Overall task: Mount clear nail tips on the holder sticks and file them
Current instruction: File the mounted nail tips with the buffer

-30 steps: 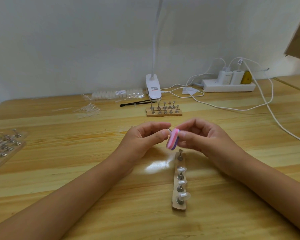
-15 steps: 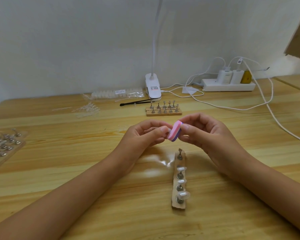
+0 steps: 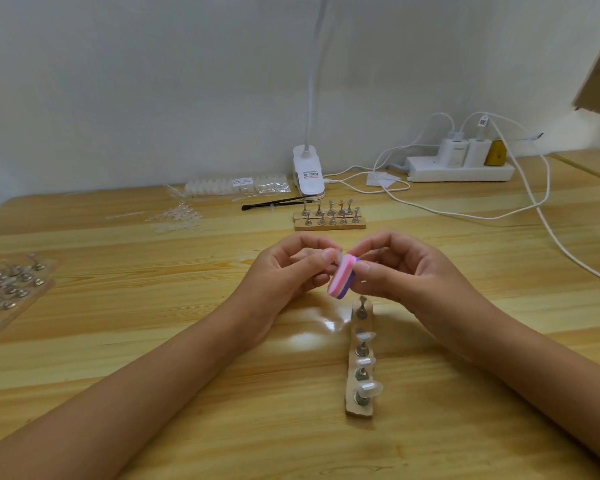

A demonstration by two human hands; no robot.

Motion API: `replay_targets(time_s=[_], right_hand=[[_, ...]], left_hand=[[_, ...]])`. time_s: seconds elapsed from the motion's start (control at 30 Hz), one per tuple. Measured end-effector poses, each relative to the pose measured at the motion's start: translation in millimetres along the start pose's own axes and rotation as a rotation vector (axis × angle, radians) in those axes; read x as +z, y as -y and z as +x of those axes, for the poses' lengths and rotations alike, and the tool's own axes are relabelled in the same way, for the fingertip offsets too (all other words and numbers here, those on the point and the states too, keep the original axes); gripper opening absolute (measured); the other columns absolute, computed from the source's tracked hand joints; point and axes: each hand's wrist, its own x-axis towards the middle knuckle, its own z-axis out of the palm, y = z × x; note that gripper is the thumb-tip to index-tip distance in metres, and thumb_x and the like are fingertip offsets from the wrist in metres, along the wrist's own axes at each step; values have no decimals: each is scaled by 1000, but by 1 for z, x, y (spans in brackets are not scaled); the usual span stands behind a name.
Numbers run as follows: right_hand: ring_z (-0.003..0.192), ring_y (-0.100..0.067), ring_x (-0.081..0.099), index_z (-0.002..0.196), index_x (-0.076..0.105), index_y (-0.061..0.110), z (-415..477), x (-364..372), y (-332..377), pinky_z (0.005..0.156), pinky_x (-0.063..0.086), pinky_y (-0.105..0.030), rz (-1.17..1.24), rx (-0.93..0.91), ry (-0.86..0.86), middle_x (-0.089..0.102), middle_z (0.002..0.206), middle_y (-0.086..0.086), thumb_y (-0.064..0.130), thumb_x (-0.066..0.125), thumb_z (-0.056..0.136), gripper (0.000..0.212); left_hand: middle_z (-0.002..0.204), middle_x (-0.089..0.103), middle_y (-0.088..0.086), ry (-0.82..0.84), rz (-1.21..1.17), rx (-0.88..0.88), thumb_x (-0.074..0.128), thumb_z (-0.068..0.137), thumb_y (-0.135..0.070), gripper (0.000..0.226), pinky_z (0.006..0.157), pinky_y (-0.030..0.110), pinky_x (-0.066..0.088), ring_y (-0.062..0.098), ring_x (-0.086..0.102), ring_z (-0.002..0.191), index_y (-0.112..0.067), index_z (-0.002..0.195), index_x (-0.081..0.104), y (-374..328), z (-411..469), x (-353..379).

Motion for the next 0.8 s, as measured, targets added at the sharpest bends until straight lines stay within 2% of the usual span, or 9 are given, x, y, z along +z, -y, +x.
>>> replay_targets(time_s=[0.2, 0.3, 0.43, 0.5, 0.67, 0.73, 0.8], right_hand=[[90, -19, 73, 103, 66, 7, 1, -1, 1, 74, 56, -21, -5, -17, -74, 74, 97, -14, 20, 70, 78, 28], [90, -19, 73, 103, 66, 7, 1, -2, 0, 75, 56, -21, -4, -20, -87, 74, 97, -14, 20, 70, 78, 29], [91, -21, 73, 104, 65, 5, 0, -1, 0, 76, 57, -22, -49, -4, -37, 73, 98, -13, 17, 71, 79, 28], [91, -21, 73, 104, 64, 4, -1, 0, 1, 77, 57, -22, -79, -6, -17, 74, 98, -12, 16, 71, 81, 26], [93, -22, 73, 103, 64, 5, 0, -2, 2, 79, 57, -24, -22, -55, -125, 74, 99, -10, 19, 69, 78, 29], [94, -22, 73, 103, 64, 6, 0, 0, -1, 81, 58, -26, -73, -12, -39, 74, 100, -9, 18, 70, 79, 27], [94, -21, 73, 103, 65, 7, -1, 2, -4, 82, 58, -27, -119, -8, 15, 74, 100, -8, 18, 71, 80, 26]], left_hand=[[93, 74, 0, 17, 32, 3, 73, 81, -30, 14, 90, 28, 54, 10, 68, 90, -23, 93, 75, -2, -1, 0], [96, 75, 7, 18, 47, 8, 71, 81, -26, 15, 88, 26, 54, 14, 69, 92, -19, 94, 74, -1, -2, 1], [101, 74, 13, 9, 47, -5, 72, 79, -27, 17, 95, 34, 54, 21, 70, 96, -19, 94, 72, -1, -1, 1], [97, 72, 12, 6, 29, -16, 74, 77, -28, 13, 91, 35, 53, 22, 68, 91, -24, 89, 71, -1, -1, 0], [84, 65, 3, 15, 6, -34, 78, 76, -30, 10, 84, 28, 51, 14, 58, 80, -29, 82, 70, -2, 1, -1], [85, 67, 3, 13, 5, -40, 78, 76, -30, 10, 86, 29, 52, 16, 61, 83, -29, 82, 70, -1, 1, -2], [84, 69, 1, 15, -12, -43, 75, 78, -27, 6, 81, 25, 55, 14, 65, 82, -29, 81, 70, -1, 2, -3]])
